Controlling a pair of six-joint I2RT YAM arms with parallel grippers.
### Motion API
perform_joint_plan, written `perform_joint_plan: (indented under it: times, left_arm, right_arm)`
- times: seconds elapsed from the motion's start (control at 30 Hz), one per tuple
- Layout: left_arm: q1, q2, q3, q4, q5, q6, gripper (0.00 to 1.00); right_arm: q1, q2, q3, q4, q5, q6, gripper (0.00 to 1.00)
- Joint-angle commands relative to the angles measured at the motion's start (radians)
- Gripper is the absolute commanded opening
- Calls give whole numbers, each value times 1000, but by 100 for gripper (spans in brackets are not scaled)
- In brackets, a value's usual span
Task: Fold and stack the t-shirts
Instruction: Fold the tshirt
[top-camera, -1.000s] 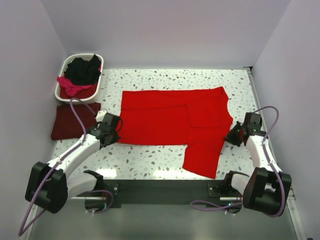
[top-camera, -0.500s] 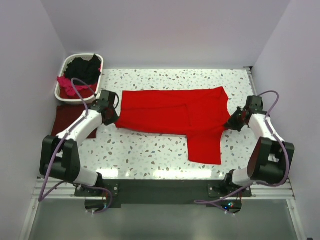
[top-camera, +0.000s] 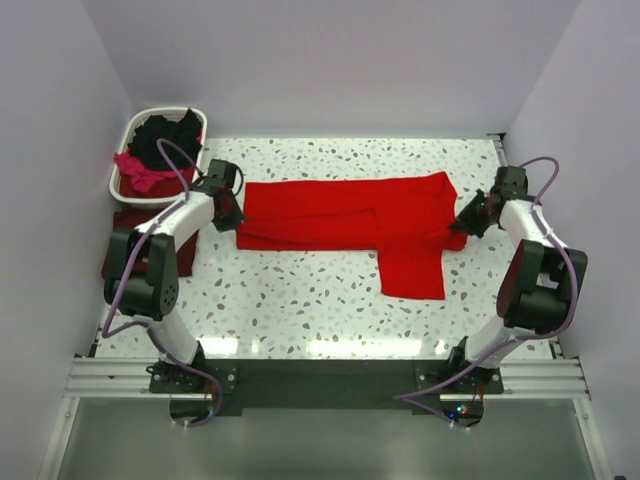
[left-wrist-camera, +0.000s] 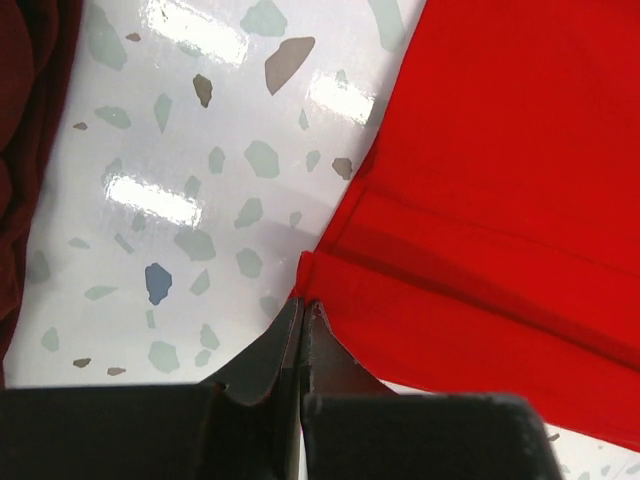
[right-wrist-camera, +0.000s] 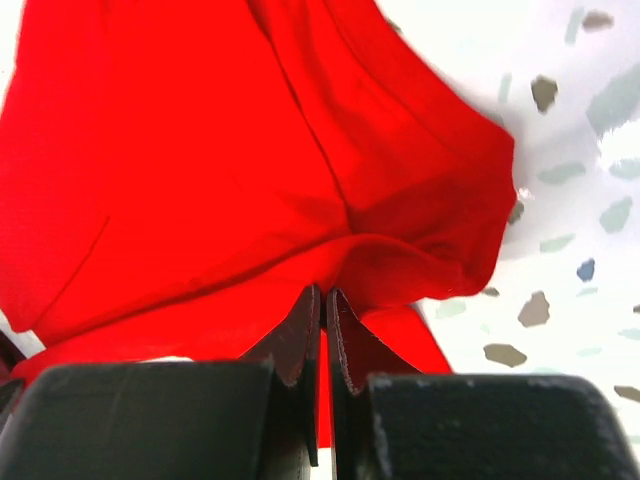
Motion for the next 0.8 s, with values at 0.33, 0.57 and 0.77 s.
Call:
perform_joint_plan:
  times: [0.33, 0.57, 0.77]
  left_arm:
    - [35, 62, 70, 51, 16, 22, 0]
    - [35, 94, 99, 71, 27, 37, 0]
    - [35, 124, 113, 80, 30, 42, 0]
  right_arm:
    - [-6, 118, 135, 26, -5, 7, 0]
    - [-4, 142, 173, 22, 8, -7, 1]
    - [0, 152, 191, 19, 22, -21, 2]
